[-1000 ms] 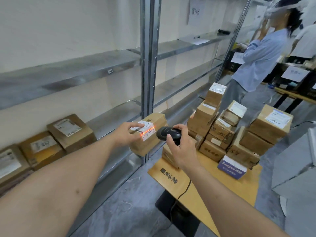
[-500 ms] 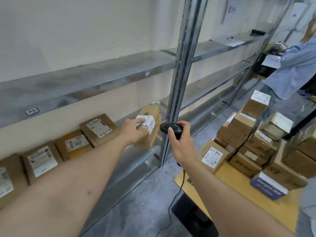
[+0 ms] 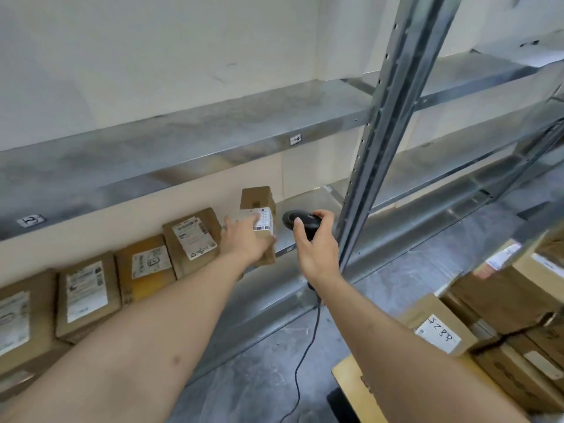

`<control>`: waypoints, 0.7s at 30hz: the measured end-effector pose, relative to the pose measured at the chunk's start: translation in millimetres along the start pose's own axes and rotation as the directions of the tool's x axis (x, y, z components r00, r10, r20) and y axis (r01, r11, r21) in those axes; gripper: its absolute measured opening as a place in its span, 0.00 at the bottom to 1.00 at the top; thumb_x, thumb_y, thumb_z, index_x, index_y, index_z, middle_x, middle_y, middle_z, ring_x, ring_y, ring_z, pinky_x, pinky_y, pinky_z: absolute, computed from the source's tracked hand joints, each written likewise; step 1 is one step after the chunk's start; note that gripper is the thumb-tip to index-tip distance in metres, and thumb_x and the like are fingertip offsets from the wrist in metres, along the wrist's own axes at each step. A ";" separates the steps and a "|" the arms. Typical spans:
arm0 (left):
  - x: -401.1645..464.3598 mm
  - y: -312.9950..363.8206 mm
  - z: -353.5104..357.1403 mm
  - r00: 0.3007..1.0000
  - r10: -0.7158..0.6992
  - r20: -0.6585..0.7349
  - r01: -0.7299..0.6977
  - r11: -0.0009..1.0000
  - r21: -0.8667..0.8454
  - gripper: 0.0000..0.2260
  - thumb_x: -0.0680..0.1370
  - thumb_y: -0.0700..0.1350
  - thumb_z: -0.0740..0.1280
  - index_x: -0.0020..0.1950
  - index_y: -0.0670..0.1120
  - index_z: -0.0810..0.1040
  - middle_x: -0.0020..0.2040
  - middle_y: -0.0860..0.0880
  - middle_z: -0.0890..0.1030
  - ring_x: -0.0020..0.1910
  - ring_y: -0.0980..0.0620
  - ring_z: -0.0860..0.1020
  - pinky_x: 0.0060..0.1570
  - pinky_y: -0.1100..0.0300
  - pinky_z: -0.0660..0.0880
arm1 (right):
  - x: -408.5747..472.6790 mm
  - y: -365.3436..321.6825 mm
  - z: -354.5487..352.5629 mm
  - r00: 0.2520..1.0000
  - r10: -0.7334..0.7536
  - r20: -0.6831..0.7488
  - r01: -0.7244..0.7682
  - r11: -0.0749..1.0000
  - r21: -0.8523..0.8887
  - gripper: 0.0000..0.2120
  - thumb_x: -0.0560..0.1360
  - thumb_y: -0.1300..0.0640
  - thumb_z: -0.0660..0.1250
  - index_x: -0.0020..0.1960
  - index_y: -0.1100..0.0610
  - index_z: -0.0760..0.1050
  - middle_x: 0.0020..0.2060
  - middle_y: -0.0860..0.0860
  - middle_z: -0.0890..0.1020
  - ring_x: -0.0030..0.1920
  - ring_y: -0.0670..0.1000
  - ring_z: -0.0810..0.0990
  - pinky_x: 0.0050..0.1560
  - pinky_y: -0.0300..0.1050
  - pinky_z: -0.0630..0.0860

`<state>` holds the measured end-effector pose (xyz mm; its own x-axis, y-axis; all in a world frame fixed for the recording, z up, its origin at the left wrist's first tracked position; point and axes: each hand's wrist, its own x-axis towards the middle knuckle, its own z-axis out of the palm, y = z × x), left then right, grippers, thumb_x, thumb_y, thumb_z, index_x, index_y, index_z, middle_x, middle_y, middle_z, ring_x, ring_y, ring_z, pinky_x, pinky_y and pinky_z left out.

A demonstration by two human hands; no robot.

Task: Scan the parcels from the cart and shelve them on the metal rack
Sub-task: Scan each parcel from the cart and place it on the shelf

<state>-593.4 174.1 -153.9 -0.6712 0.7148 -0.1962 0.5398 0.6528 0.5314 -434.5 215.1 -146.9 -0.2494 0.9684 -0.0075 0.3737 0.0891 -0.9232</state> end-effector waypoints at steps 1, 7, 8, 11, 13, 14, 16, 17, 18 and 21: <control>4.3 4.5 4.5 0.999 -0.032 -0.013 0.032 0.999 0.012 0.34 0.74 0.63 0.74 0.79 0.62 0.70 0.73 0.39 0.66 0.70 0.34 0.72 0.71 0.47 0.72 | 11.2 4.4 2.2 1.000 0.007 0.026 -0.008 1.000 0.010 0.16 0.83 0.42 0.63 0.66 0.45 0.64 0.53 0.49 0.81 0.53 0.57 0.80 0.56 0.53 0.76; 28.2 22.8 24.8 0.979 -0.193 -0.063 0.198 0.976 0.095 0.33 0.75 0.65 0.73 0.78 0.59 0.71 0.71 0.38 0.68 0.69 0.34 0.71 0.67 0.47 0.72 | 64.8 21.5 12.2 0.981 0.027 0.190 -0.026 1.000 -0.011 0.16 0.84 0.41 0.62 0.66 0.45 0.63 0.51 0.46 0.79 0.50 0.53 0.78 0.51 0.47 0.70; 30.1 23.5 27.3 0.975 -0.211 -0.075 0.218 0.969 0.116 0.33 0.75 0.65 0.73 0.78 0.58 0.71 0.70 0.38 0.68 0.68 0.34 0.71 0.66 0.47 0.73 | 70.2 23.7 14.0 0.977 0.034 0.210 -0.032 0.999 -0.016 0.16 0.84 0.41 0.62 0.67 0.46 0.63 0.52 0.46 0.79 0.50 0.52 0.77 0.51 0.46 0.69; 33.9 23.2 34.3 0.964 -0.247 -0.101 0.261 0.953 0.156 0.33 0.75 0.67 0.73 0.76 0.56 0.71 0.69 0.38 0.67 0.68 0.34 0.71 0.63 0.46 0.74 | 81.2 30.6 20.2 0.968 0.043 0.248 -0.035 0.999 -0.037 0.17 0.84 0.41 0.62 0.68 0.46 0.63 0.54 0.47 0.80 0.52 0.53 0.79 0.52 0.47 0.70; 37.3 21.7 36.8 0.958 -0.266 -0.107 0.281 0.946 0.164 0.34 0.74 0.68 0.72 0.76 0.55 0.71 0.67 0.39 0.67 0.68 0.34 0.71 0.61 0.46 0.75 | 87.8 34.4 25.0 0.965 0.032 0.261 -0.024 0.999 -0.033 0.16 0.84 0.42 0.63 0.67 0.46 0.63 0.53 0.47 0.80 0.52 0.54 0.80 0.53 0.49 0.73; 39.4 19.9 38.0 0.955 -0.274 -0.109 0.289 0.943 0.163 0.34 0.74 0.69 0.72 0.75 0.54 0.72 0.67 0.39 0.68 0.67 0.34 0.71 0.61 0.45 0.75 | 91.0 35.2 27.4 0.964 0.032 0.265 -0.023 0.999 -0.035 0.16 0.84 0.42 0.63 0.66 0.46 0.63 0.52 0.47 0.80 0.52 0.55 0.81 0.54 0.50 0.75; 43.6 14.2 40.1 0.953 -0.279 -0.116 0.296 0.940 0.168 0.36 0.72 0.71 0.71 0.74 0.53 0.72 0.66 0.38 0.68 0.67 0.34 0.72 0.60 0.45 0.75 | 96.8 35.9 31.8 0.962 0.039 0.270 -0.029 0.999 -0.041 0.16 0.83 0.42 0.63 0.66 0.45 0.63 0.53 0.48 0.80 0.52 0.55 0.81 0.56 0.53 0.77; 45.9 10.6 41.4 0.954 -0.277 -0.119 0.295 0.938 0.182 0.37 0.72 0.72 0.71 0.74 0.53 0.72 0.66 0.38 0.69 0.67 0.34 0.72 0.59 0.45 0.75 | 98.9 36.1 33.8 0.961 0.044 0.272 -0.033 0.998 -0.044 0.16 0.83 0.42 0.62 0.66 0.46 0.63 0.53 0.48 0.80 0.52 0.55 0.81 0.56 0.52 0.77; 47.8 7.1 42.8 0.954 -0.274 -0.121 0.294 0.933 0.206 0.38 0.71 0.73 0.71 0.75 0.54 0.71 0.66 0.38 0.69 0.66 0.34 0.72 0.59 0.45 0.75 | 100.7 36.5 35.7 0.961 0.047 0.273 -0.035 0.998 -0.047 0.16 0.83 0.42 0.63 0.67 0.46 0.63 0.53 0.48 0.80 0.52 0.56 0.80 0.56 0.52 0.76; 53.7 -1.2 48.8 0.956 -0.268 -0.118 0.292 0.903 0.316 0.39 0.70 0.77 0.68 0.75 0.57 0.70 0.66 0.36 0.69 0.65 0.33 0.72 0.61 0.45 0.72 | 101.8 39.1 39.8 0.961 0.045 0.273 -0.032 0.998 -0.051 0.16 0.84 0.43 0.63 0.67 0.47 0.64 0.53 0.48 0.80 0.52 0.55 0.80 0.54 0.50 0.74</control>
<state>-605.3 223.9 -205.3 -0.8465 0.4789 -0.2328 0.4519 0.8773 0.1616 -480.9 307.9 -199.1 -0.4667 0.8710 -0.1536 0.4269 0.0698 -0.9016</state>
